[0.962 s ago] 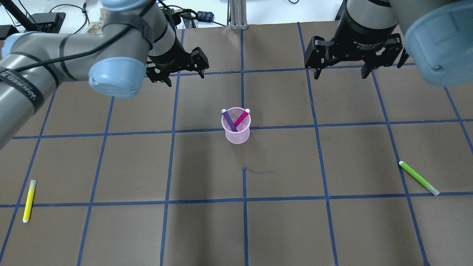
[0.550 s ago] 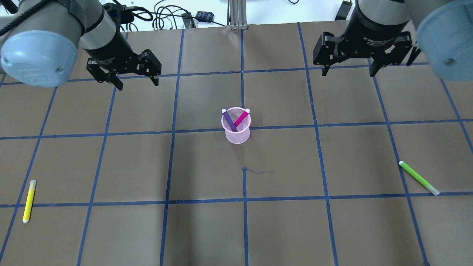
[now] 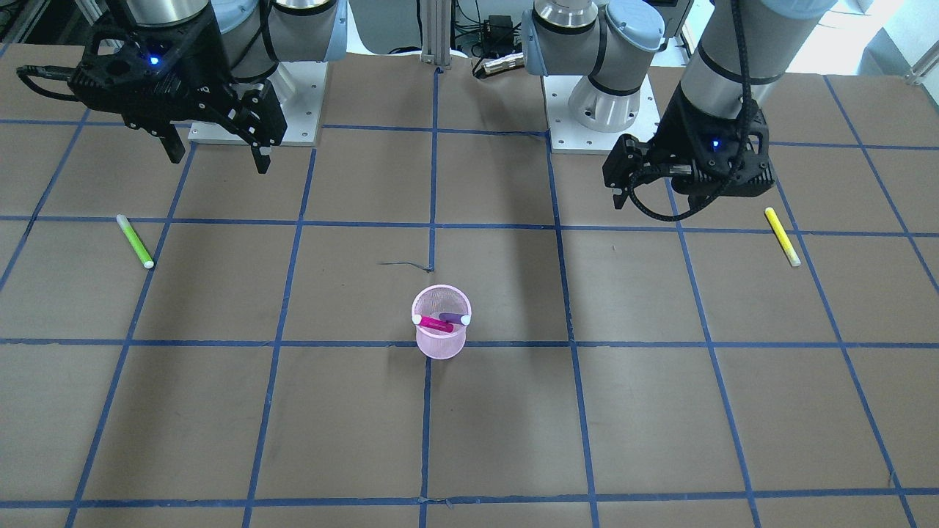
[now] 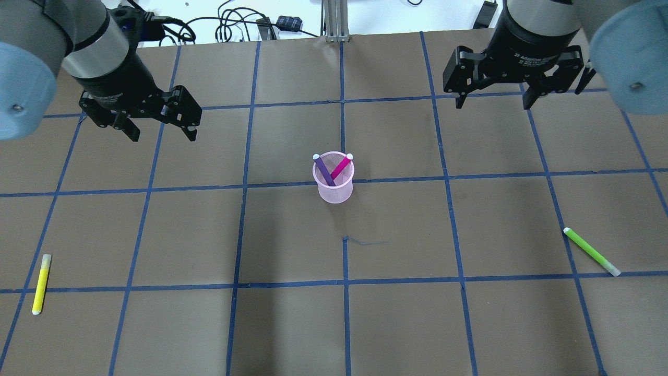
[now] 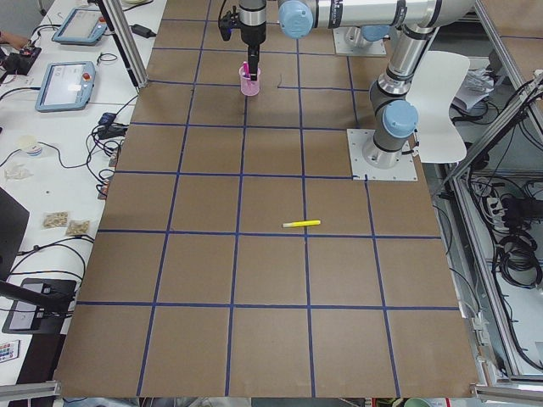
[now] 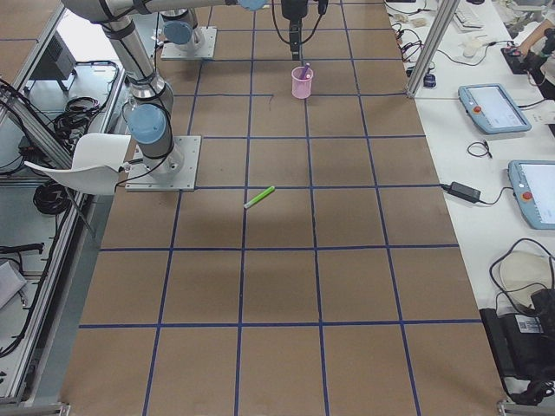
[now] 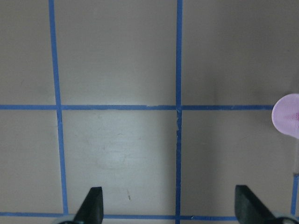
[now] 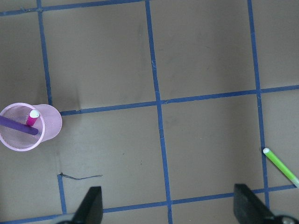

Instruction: Insert purple and pink pens into pink cup

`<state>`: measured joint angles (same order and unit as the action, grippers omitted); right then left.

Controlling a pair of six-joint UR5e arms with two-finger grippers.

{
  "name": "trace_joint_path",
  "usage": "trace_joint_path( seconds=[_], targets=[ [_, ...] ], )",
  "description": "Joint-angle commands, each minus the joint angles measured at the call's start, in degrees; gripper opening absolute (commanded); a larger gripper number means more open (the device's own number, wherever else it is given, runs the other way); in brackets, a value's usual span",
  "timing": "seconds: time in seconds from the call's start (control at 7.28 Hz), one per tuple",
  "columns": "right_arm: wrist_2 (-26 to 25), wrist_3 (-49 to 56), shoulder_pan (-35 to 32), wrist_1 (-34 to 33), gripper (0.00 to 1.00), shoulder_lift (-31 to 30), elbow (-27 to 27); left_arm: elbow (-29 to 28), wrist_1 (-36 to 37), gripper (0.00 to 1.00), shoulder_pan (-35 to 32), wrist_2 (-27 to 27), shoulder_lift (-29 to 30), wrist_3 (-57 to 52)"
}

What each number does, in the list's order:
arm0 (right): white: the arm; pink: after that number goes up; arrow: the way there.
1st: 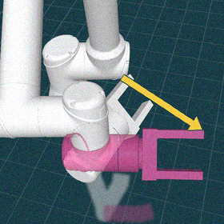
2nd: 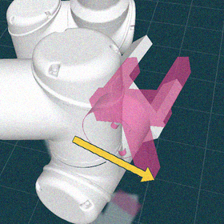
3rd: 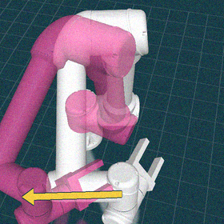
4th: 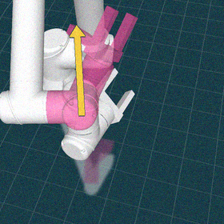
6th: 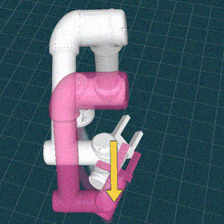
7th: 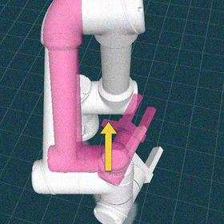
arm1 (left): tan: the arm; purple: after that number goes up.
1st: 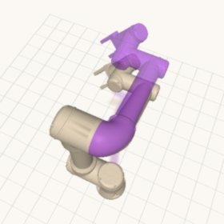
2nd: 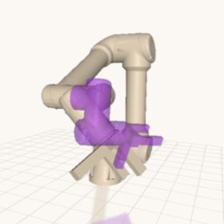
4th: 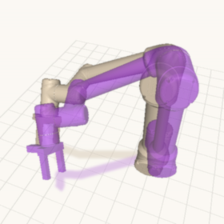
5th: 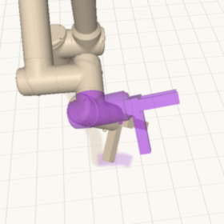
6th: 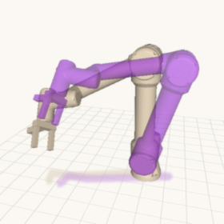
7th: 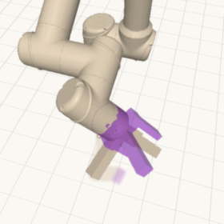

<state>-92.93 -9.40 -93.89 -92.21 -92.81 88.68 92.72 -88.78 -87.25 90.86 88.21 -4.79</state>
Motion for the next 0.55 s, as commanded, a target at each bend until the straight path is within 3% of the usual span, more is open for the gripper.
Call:
trace_joint_path(
  seconds=[0.0, 0.41],
  targets=[
    [-0.1, 0.0, 0.0, 0.0, 1.0, 0.0, 0.0, 0.5, -1.0, 1.0, 0.1, -0.5, -1.5, -0.3],
    [-0.1, 0.6, 0.0, 0.0, 1.0, 0.0, 0.0, 1.6, -0.9, 1.0, 0.1, -0.2, -1.4, -0.4]
  ],
)
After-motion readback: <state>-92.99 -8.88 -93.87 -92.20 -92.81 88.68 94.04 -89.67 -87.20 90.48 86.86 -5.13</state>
